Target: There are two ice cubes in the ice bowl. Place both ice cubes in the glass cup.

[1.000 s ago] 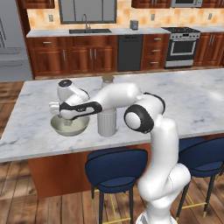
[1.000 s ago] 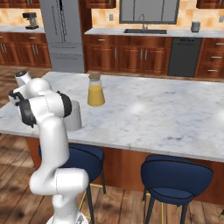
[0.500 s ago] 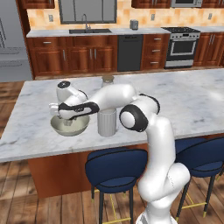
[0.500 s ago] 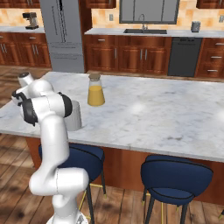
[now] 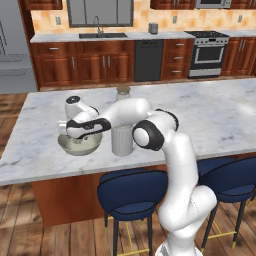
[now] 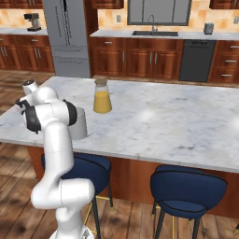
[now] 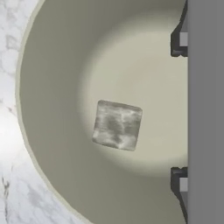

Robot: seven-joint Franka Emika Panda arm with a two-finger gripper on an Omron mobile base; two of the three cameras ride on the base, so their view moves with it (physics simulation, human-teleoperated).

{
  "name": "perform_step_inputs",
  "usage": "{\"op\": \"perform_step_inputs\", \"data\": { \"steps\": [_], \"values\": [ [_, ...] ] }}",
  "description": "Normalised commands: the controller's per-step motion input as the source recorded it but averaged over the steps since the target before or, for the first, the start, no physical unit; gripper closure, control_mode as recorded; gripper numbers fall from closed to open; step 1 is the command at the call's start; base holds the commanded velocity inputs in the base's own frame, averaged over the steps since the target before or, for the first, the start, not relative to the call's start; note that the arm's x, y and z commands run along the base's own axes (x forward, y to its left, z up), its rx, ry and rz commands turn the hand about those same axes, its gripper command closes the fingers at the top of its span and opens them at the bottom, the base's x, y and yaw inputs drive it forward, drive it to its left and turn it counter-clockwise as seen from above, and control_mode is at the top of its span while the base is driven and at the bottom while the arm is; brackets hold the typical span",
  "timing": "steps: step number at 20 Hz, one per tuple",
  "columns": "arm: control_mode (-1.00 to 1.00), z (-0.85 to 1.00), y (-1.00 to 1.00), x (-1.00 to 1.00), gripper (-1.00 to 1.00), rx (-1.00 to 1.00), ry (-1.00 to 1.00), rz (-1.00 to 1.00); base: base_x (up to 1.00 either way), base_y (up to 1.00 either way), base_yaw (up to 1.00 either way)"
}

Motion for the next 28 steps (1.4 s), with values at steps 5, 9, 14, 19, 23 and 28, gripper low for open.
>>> {"op": "perform_step_inputs", "data": {
  "steps": [5, 9, 14, 19, 23, 28],
  "values": [
    [-1.00, -0.13, 0.00, 0.23, -1.00, 0.00, 0.00, -0.01, 0.00, 0.00, 0.00],
    [-1.00, -0.17, 0.00, 0.10, -1.00, 0.00, 0.00, -0.01, 0.00, 0.00, 0.00],
    [-1.00, -0.13, 0.00, 0.13, -1.00, 0.00, 0.00, -0.01, 0.00, 0.00, 0.00],
    [-1.00, -0.11, 0.00, 0.16, -1.00, 0.00, 0.00, -0.02, 0.00, 0.00, 0.00],
    [-1.00, -0.11, 0.00, 0.19, -1.00, 0.00, 0.00, -0.03, 0.00, 0.00, 0.00],
    [-1.00, -0.10, 0.00, 0.14, -1.00, 0.00, 0.00, -0.02, 0.00, 0.00, 0.00]
  ]
}}
